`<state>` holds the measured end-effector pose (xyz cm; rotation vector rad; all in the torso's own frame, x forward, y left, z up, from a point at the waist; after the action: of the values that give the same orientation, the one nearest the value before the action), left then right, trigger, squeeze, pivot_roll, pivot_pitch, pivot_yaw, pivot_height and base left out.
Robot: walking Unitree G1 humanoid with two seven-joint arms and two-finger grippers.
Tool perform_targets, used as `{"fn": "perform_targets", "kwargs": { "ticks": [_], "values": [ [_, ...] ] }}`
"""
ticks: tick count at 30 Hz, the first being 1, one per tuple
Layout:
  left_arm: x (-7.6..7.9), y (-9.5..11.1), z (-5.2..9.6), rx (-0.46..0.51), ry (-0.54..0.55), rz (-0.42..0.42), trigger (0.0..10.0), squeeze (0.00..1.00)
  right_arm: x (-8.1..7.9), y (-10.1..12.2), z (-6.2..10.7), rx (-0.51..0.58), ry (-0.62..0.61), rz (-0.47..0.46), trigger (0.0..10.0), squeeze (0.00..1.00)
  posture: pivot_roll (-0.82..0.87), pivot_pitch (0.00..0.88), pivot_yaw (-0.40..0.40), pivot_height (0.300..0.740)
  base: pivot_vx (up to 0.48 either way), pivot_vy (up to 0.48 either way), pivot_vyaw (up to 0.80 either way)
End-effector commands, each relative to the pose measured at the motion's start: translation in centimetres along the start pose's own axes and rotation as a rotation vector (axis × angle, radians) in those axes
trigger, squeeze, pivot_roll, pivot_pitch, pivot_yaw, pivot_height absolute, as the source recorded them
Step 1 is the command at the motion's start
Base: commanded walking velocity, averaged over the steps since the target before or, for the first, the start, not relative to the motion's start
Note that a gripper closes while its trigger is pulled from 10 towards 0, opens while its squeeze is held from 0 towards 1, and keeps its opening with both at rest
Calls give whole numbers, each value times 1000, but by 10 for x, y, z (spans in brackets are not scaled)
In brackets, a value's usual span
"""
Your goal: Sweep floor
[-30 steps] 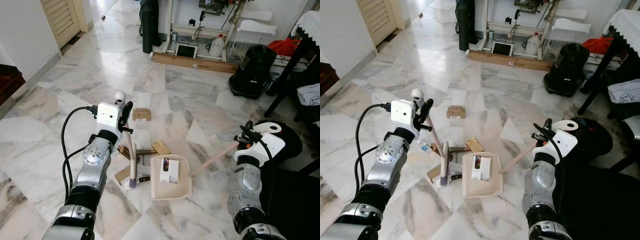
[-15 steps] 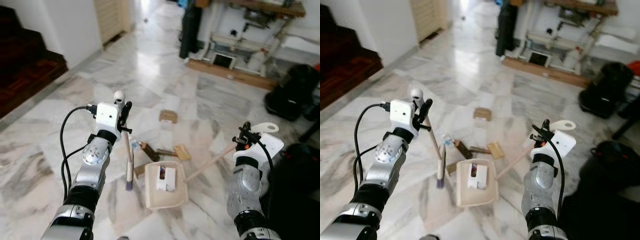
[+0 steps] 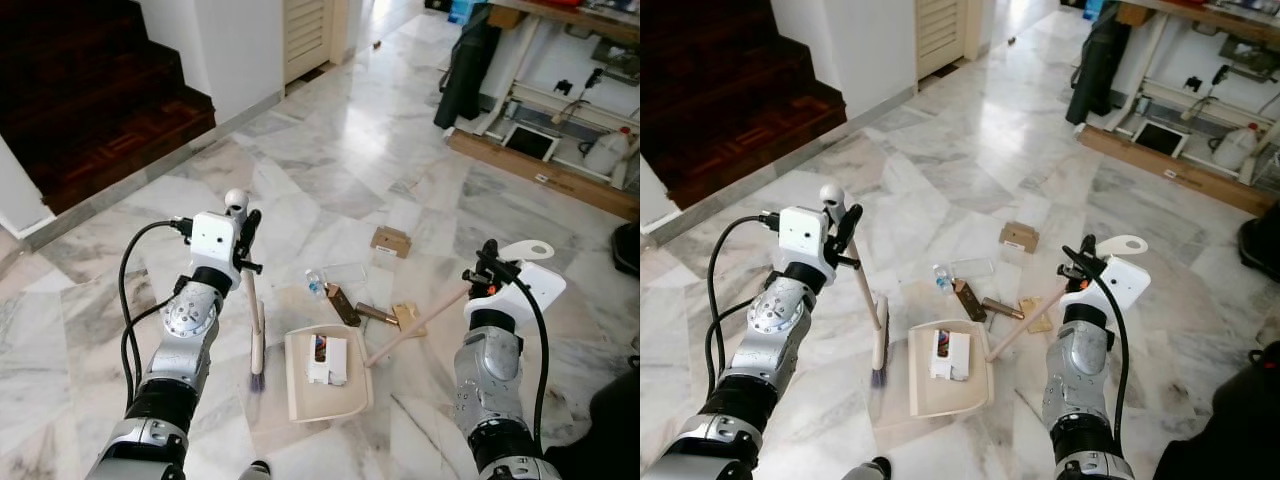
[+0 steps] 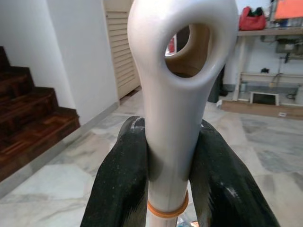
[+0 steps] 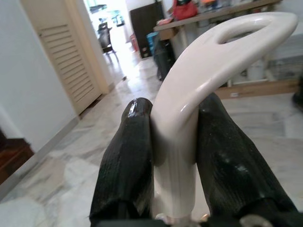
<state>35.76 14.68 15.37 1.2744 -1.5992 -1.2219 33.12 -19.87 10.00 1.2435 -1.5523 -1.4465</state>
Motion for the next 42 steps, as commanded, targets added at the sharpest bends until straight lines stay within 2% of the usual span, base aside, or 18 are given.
{"fn": "perform_targets", "kwargs": {
  "ticks": [1, 18, 37, 42],
  "values": [
    [4, 11, -4, 46, -21, -23, 10000, 0, 1, 11, -4, 49, -6, -18, 10000, 0, 148, 59, -79, 740, 0, 0, 800],
    [2, 11, -3, 35, -22, -30, 10000, 0, -4, 7, 1, 32, 0, -28, 10000, 0, 152, 65, -60, 740, 0, 0, 800],
    [3, 10, 1, 30, -15, -34, 10000, 0, -8, 6, 2, 12, 24, -38, 10000, 0, 161, 81, -78, 740, 0, 0, 800],
    [5, 9, 3, 29, -15, -29, 10000, 0, -7, 3, 1, -13, 28, -56, 10000, 0, 161, 76, -83, 740, 0, 0, 206]
  ]
}}
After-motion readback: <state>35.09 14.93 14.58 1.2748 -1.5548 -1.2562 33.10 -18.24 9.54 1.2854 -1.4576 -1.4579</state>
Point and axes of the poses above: a point about 5 cm out from each wrist's last joint towards the gripper, its own z axis pointing back from the gripper into the wrist, its own y axis along the axis of the wrist's last joint, x = y × z, the point moved 1 cm from there along -z, pointing out of the wrist towards the gripper, and after that the axes turned 9 degrees about z, right-handed, at the moved point
